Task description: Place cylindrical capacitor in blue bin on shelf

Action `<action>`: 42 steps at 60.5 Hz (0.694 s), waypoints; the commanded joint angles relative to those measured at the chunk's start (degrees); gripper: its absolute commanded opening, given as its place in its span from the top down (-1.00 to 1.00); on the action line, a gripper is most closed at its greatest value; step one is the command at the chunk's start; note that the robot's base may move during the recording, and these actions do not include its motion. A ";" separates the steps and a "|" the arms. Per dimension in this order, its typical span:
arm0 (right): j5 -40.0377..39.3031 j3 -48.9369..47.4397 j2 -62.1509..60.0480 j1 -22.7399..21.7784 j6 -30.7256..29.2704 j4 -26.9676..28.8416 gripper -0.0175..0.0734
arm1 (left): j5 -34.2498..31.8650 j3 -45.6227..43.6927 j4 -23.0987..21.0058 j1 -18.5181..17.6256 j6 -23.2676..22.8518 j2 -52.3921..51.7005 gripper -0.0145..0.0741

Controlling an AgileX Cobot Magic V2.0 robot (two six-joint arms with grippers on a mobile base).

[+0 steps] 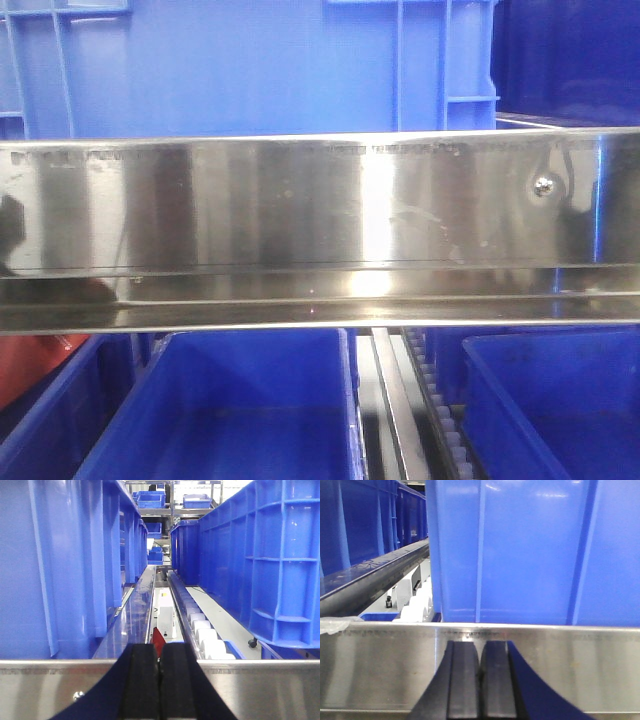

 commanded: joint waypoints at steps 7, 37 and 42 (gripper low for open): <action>-1.77 0.09 -0.21 -0.30 0.15 -0.53 0.80 | -0.99 -0.12 -0.33 0.08 -0.21 -0.27 0.92; -1.77 0.09 -0.21 -0.30 0.15 -0.53 0.80 | -0.99 -0.12 -0.33 0.08 -0.21 -0.27 0.92; -1.77 0.09 -0.21 -0.30 0.15 -0.53 0.80 | -0.99 -0.12 -0.33 0.08 -0.21 -0.27 0.92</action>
